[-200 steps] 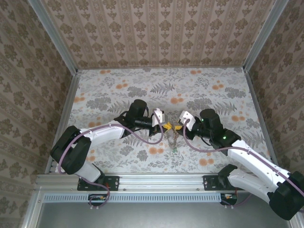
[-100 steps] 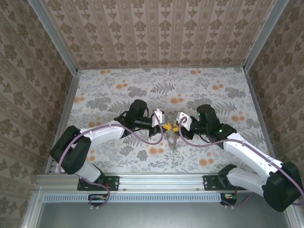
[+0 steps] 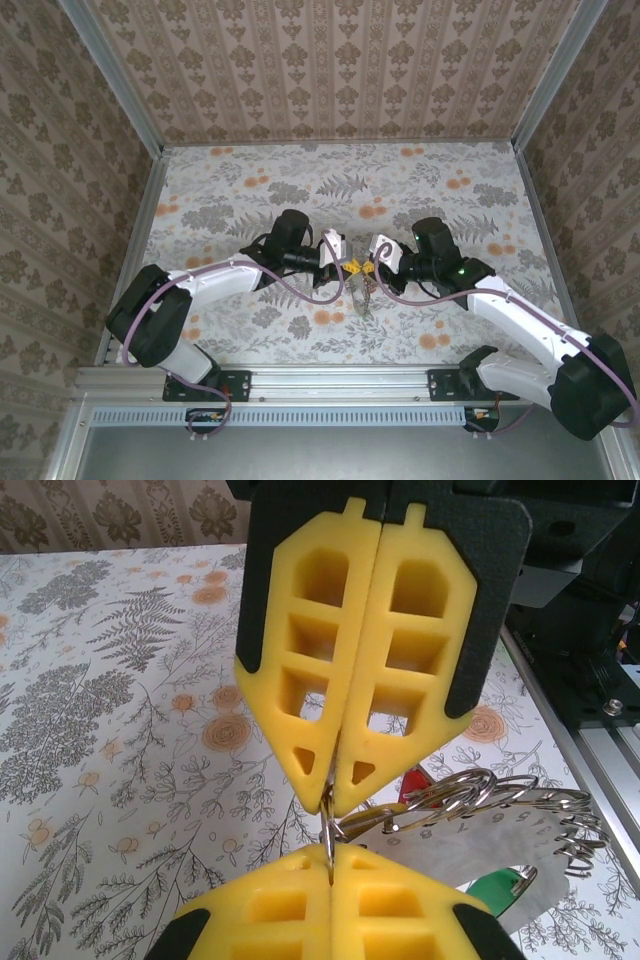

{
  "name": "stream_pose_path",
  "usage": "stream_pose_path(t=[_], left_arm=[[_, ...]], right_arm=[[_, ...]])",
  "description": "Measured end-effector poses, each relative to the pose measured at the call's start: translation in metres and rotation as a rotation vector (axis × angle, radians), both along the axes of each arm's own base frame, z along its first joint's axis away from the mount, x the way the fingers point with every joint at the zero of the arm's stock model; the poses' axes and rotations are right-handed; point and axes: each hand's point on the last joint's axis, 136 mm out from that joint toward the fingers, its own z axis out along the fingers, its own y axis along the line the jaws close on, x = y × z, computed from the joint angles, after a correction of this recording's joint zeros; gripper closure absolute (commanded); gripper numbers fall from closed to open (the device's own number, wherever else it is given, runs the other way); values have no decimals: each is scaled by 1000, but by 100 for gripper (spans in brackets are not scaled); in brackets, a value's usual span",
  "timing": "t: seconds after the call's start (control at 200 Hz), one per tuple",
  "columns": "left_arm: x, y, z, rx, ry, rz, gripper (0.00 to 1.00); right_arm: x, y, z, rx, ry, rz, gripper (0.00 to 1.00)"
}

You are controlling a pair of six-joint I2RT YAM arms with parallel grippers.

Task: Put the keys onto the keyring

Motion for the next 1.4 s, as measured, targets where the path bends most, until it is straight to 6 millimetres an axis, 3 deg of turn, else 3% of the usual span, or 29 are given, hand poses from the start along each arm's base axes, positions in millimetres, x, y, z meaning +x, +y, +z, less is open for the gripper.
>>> stream_pose_path(t=[0.225,0.715,0.79,0.88,1.035,1.4], left_arm=[[-1,1,-3,15,1,-3,90],[-1,-3,-2,88,-18,-43,88],[-2,-3,-4,95,-19,-46,89],[-2,-3,-5,99,-22,-51,100],[-4,-3,-6,101,-19,-54,100],[-4,-4,-7,77,2,-42,100]], right_arm=[[-1,1,0,-15,42,9,100],[-8,3,5,-102,41,20,100],[-10,4,5,-114,44,23,100],[-9,4,7,-122,38,20,100],[-9,4,7,-120,40,15,100],[-8,1,4,-101,16,4,86]])
